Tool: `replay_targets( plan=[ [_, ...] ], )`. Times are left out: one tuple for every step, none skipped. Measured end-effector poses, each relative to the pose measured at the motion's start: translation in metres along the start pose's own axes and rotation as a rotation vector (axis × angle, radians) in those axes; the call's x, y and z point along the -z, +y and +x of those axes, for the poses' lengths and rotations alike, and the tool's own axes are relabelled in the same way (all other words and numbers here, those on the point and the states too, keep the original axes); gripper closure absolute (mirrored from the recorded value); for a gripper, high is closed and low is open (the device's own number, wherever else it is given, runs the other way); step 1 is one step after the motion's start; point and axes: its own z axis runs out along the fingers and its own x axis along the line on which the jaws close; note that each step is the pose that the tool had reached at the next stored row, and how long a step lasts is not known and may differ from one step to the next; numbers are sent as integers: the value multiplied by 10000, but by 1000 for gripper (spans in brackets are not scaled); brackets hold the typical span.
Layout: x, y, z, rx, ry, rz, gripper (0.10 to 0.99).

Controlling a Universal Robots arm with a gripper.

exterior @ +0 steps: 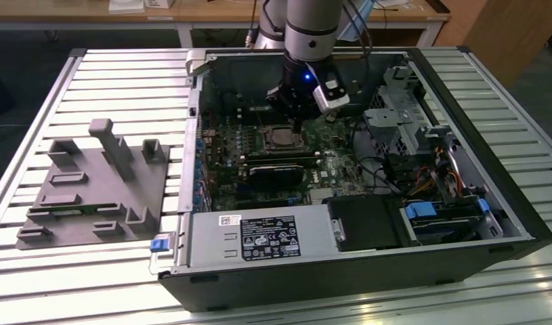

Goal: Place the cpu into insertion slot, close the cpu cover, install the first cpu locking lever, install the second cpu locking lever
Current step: 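Close the cpu cover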

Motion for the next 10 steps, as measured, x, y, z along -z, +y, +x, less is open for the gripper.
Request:
replay_targets(
  plan=[
    [-1,-2,12,19,0,0,980],
    [-1,-4,26,29,0,0,980],
    [-2,-6,42,39,0,0,980],
    [-2,-8,57,51,0,-1,980],
    [-3,-10,73,64,0,-1,980],
    [-4,-12,90,78,0,-1,980],
    [-4,-15,111,94,1,-1,980],
    [-5,-18,132,111,1,-1,980],
    [-6,-21,154,129,1,-1,980],
    [-7,-24,173,147,1,-1,980]
  ],
)
